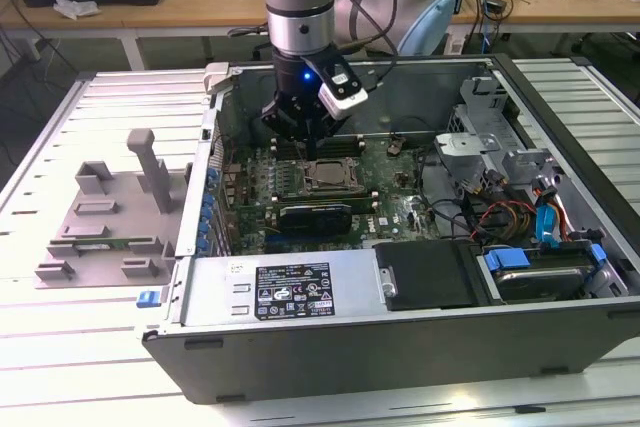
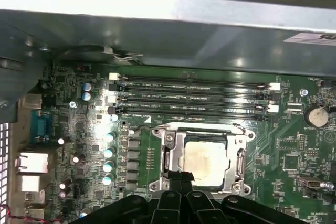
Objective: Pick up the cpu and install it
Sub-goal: 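Close the cpu cover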
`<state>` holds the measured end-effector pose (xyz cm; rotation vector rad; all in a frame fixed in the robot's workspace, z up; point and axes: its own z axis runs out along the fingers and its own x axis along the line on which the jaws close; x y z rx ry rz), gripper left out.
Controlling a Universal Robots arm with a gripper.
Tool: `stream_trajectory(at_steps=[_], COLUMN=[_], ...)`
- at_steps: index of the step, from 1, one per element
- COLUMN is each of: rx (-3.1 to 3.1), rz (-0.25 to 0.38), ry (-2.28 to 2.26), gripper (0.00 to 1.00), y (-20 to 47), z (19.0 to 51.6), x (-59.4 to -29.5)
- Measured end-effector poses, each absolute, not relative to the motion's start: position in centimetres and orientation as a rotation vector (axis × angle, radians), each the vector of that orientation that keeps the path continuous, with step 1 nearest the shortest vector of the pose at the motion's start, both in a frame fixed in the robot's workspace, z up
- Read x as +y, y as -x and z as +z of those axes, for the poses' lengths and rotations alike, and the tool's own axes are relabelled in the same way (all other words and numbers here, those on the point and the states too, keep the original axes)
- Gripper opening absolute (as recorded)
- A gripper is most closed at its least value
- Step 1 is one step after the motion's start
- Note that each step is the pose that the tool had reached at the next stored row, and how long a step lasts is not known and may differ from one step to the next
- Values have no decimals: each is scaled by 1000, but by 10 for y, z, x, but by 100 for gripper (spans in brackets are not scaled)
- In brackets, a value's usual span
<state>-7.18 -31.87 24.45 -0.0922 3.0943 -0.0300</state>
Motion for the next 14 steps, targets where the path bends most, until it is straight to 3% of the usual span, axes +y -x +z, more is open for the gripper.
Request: stream_trajectory(at_steps=[14], rx=[3094], rz=[-30], ry=[92], gripper=[11], y=[41], z=[250], x=[-319])
